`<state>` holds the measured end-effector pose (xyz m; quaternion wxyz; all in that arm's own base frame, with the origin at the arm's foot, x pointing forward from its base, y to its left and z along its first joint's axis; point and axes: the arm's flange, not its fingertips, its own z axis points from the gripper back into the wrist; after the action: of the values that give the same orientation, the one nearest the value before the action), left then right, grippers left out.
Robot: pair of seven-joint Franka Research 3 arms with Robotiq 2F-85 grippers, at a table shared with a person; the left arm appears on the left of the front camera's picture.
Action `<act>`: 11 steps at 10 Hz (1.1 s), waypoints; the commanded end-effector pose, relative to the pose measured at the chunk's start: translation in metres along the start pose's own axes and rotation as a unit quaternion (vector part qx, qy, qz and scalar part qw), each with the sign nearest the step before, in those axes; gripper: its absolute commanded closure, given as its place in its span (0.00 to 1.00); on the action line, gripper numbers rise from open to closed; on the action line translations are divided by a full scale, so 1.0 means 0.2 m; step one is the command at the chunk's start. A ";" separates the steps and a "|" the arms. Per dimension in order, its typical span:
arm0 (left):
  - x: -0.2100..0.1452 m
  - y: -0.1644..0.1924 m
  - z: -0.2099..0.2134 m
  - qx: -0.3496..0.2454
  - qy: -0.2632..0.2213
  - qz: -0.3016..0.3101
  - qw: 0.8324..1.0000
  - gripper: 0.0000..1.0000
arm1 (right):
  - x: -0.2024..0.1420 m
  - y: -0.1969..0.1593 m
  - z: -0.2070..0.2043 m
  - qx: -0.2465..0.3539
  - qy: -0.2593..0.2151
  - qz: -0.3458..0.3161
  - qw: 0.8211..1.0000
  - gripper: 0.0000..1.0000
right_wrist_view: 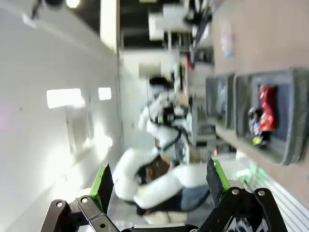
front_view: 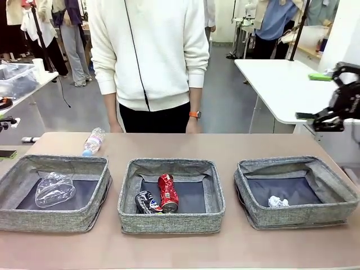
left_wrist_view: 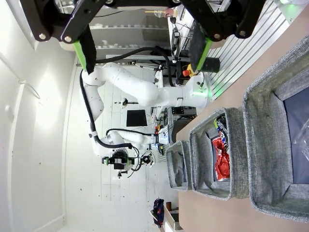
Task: Sort the waste into the appropriate baskets.
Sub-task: Place the picked waste into the Fabric basket indicated by the person.
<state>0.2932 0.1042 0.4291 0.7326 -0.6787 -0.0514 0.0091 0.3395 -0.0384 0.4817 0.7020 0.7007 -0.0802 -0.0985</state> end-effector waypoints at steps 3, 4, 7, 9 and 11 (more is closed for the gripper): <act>-0.01 -0.01 0.00 -0.001 0.001 0.000 1.000 0.00 | -0.34 -0.42 -0.17 -0.051 -0.011 -0.065 0.997 0.00; -0.01 -0.01 0.00 -0.001 0.001 0.000 1.000 0.00 | 0.08 -0.15 0.09 -0.002 -0.032 -0.032 0.999 0.00; -0.01 -0.01 0.00 -0.001 0.001 0.000 1.000 0.00 | 0.08 -0.15 0.09 -0.002 -0.032 -0.032 0.999 0.00; -0.01 -0.01 0.00 -0.001 0.001 0.000 1.000 0.00 | 0.08 -0.15 0.09 -0.002 -0.032 -0.032 0.999 0.00; -0.01 -0.01 0.00 -0.001 0.001 0.000 1.000 0.00 | 0.08 -0.15 0.09 -0.002 -0.032 -0.032 0.999 0.00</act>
<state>0.2932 0.1041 0.4291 0.7327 -0.6786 -0.0514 0.0090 0.3495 -0.0584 0.4497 0.7032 0.6913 -0.0794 -0.1463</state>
